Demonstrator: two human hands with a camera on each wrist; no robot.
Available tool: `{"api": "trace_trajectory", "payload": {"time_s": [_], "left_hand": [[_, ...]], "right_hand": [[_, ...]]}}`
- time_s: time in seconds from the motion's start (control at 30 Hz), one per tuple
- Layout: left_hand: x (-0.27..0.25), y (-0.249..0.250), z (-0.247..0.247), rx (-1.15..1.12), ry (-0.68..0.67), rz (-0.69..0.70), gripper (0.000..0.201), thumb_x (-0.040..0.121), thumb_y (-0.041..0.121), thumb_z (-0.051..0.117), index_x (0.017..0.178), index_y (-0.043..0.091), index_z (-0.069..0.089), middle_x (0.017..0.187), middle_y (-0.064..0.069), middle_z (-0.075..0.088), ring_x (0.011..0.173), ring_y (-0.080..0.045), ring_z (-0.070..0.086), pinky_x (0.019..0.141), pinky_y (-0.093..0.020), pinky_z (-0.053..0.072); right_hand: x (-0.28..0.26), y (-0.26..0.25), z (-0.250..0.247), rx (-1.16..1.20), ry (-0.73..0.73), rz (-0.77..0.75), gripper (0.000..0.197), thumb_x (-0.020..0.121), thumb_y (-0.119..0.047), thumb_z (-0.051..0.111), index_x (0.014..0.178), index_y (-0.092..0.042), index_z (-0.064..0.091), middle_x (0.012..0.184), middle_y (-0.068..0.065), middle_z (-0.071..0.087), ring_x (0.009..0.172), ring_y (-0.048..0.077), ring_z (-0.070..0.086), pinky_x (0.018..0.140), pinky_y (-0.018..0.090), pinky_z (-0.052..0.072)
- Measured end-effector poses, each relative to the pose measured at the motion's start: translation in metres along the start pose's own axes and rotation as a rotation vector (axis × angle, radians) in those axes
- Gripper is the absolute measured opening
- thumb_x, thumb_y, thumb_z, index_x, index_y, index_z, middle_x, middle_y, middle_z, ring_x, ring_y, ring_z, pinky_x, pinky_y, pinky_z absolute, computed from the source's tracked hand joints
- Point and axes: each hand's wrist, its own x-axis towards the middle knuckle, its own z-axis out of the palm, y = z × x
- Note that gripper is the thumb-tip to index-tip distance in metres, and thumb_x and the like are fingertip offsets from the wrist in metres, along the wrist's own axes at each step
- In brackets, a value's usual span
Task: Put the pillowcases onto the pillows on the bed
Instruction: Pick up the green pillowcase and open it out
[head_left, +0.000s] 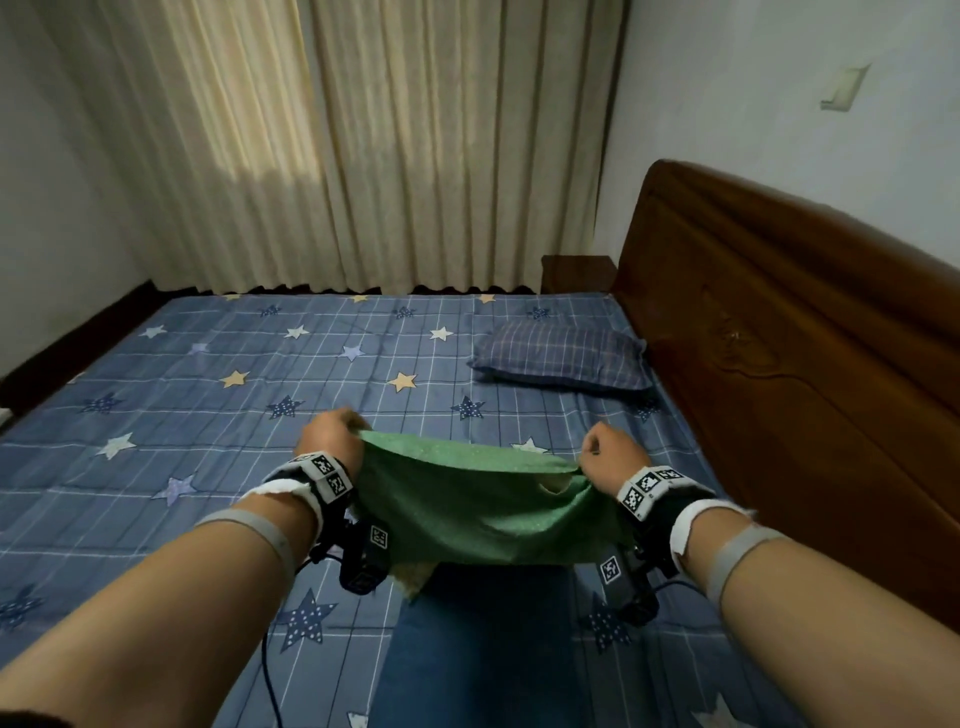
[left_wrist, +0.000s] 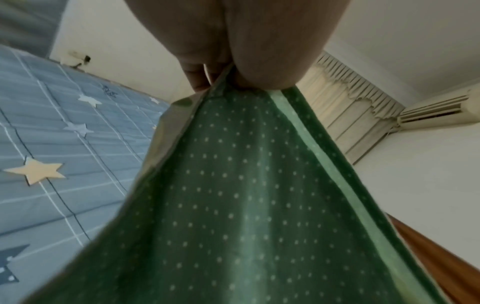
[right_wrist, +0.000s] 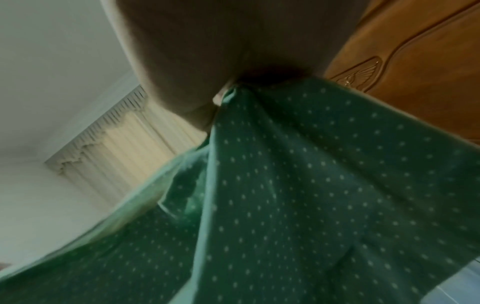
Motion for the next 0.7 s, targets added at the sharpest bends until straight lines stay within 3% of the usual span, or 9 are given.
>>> {"api": "trace_trajectory", "payload": {"time_s": [0.13, 0.27, 0.37, 0.47, 0.53, 0.63, 0.7], "left_hand": [[-0.001, 0.013, 0.017, -0.075, -0.064, 0.032, 0.041, 0.089, -0.010, 0.041, 0.101, 0.016, 0.070, 0.105, -0.014, 0.068, 0.086, -0.027, 0.059, 0.077, -0.035, 0.049], [-0.005, 0.024, 0.035, 0.062, -0.185, 0.108, 0.032, 0.092, -0.001, 0.049, 0.114, 0.017, 0.064, 0.115, -0.012, 0.066, 0.101, -0.030, 0.061, 0.085, -0.036, 0.048], [-0.007, 0.029, 0.048, 0.248, -0.276, 0.227, 0.019, 0.091, 0.009, 0.060, 0.106, 0.019, 0.065, 0.112, -0.007, 0.067, 0.096, -0.027, 0.060, 0.084, -0.034, 0.049], [-0.007, 0.033, 0.059, 0.370, -0.311, 0.287, 0.018, 0.090, 0.009, 0.059, 0.102, 0.022, 0.061, 0.109, -0.006, 0.066, 0.094, -0.025, 0.062, 0.086, -0.035, 0.053], [-0.009, 0.040, 0.064, 0.438, -0.317, 0.334, 0.015, 0.089, 0.009, 0.060, 0.099, 0.021, 0.062, 0.109, -0.005, 0.065, 0.090, -0.022, 0.058, 0.085, -0.032, 0.051], [-0.012, 0.049, 0.073, 0.504, -0.355, 0.414, 0.016, 0.086, 0.010, 0.065, 0.087, 0.023, 0.057, 0.107, -0.005, 0.066, 0.086, -0.021, 0.055, 0.079, -0.031, 0.051], [-0.013, 0.053, 0.083, 0.451, -0.401, 0.418, 0.020, 0.086, 0.010, 0.066, 0.096, 0.024, 0.055, 0.110, -0.004, 0.064, 0.088, -0.021, 0.056, 0.076, -0.030, 0.049]], "right_hand": [[-0.011, 0.010, -0.009, -0.037, -0.022, 0.048, 0.030, 0.084, -0.030, 0.064, 0.065, -0.021, 0.043, 0.063, 0.002, 0.046, 0.059, 0.018, 0.045, 0.054, 0.027, 0.035], [-0.017, 0.025, -0.020, -0.057, 0.118, 0.135, 0.043, 0.090, -0.030, 0.057, 0.054, -0.015, 0.038, 0.052, 0.006, 0.040, 0.052, 0.024, 0.043, 0.048, 0.027, 0.028], [-0.024, 0.032, -0.033, -0.049, 0.227, 0.165, 0.039, 0.097, -0.022, 0.048, 0.060, -0.012, 0.039, 0.059, 0.008, 0.043, 0.065, 0.030, 0.048, 0.054, 0.032, 0.031], [-0.032, 0.035, -0.042, -0.024, 0.295, 0.186, 0.019, 0.097, -0.013, 0.045, 0.078, -0.009, 0.046, 0.077, 0.015, 0.055, 0.078, 0.034, 0.055, 0.067, 0.037, 0.042], [-0.037, 0.040, -0.044, 0.025, 0.322, 0.206, 0.011, 0.093, -0.005, 0.044, 0.085, -0.011, 0.049, 0.082, 0.016, 0.060, 0.078, 0.034, 0.059, 0.070, 0.041, 0.050], [-0.040, 0.046, -0.045, 0.157, 0.305, 0.243, 0.027, 0.085, 0.007, 0.041, 0.089, -0.017, 0.054, 0.083, 0.013, 0.064, 0.074, 0.034, 0.062, 0.066, 0.042, 0.054], [-0.040, 0.047, -0.045, 0.210, 0.230, 0.251, 0.031, 0.086, 0.007, 0.039, 0.093, -0.017, 0.057, 0.088, 0.011, 0.065, 0.072, 0.029, 0.060, 0.059, 0.033, 0.049]]}}
